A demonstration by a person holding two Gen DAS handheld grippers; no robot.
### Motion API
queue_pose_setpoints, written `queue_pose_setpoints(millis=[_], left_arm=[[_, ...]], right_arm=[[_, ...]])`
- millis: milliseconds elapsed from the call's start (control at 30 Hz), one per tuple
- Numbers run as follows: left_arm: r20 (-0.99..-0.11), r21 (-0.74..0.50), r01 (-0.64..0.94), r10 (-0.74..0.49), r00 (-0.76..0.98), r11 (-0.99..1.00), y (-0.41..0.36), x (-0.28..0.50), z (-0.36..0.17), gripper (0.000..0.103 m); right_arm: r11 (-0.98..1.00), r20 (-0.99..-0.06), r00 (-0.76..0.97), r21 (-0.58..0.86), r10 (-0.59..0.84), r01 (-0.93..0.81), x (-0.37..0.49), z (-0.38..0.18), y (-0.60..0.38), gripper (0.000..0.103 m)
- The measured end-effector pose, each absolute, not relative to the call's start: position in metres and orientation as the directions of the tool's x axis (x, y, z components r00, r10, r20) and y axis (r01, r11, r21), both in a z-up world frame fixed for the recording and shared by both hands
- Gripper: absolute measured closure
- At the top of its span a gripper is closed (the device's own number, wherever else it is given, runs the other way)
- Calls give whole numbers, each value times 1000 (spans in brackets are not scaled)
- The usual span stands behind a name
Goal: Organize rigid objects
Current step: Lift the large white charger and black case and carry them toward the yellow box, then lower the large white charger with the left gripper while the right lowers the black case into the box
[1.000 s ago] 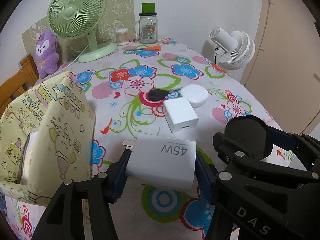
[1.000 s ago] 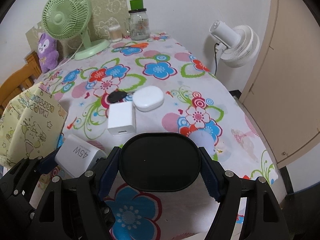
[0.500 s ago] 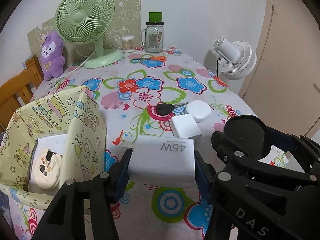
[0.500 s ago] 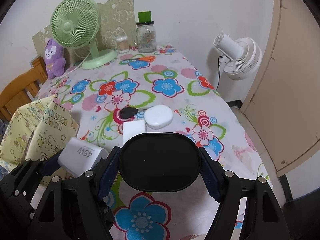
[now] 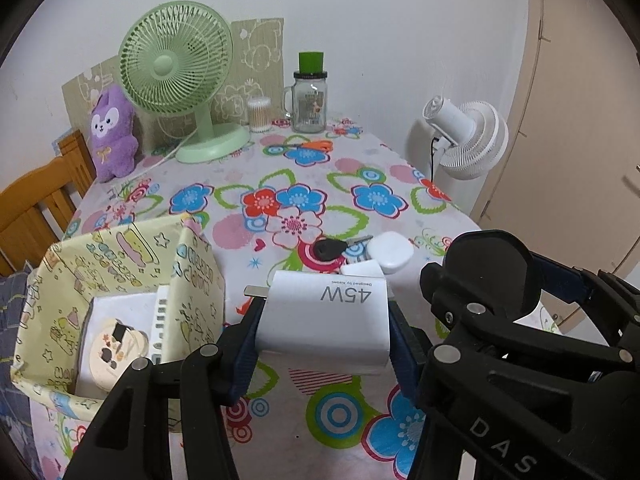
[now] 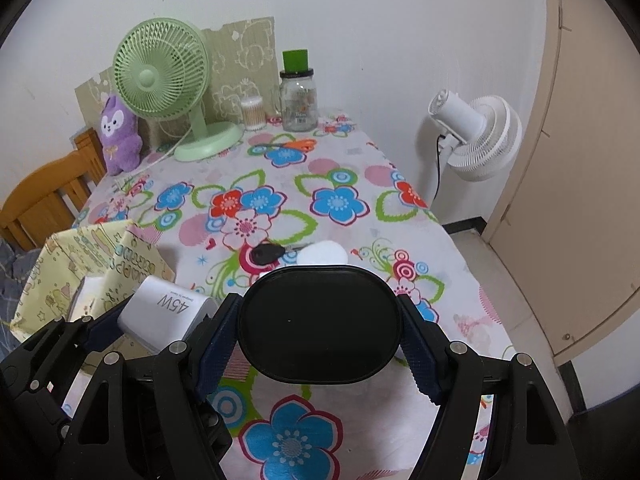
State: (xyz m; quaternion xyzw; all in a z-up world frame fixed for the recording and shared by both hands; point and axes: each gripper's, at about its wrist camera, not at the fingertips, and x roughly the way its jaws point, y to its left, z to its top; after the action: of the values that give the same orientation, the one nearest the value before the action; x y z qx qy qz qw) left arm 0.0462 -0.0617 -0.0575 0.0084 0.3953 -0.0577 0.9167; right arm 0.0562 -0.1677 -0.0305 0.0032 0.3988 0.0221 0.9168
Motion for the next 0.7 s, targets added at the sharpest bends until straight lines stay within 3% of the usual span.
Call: queue_pose_setpoints(millis=[700], left_arm=[[-692, -15, 81, -69, 718, 997, -45, 49, -25, 44]], right_arm=[[997, -696, 714, 31, 74, -73, 61, 1, -153, 26]])
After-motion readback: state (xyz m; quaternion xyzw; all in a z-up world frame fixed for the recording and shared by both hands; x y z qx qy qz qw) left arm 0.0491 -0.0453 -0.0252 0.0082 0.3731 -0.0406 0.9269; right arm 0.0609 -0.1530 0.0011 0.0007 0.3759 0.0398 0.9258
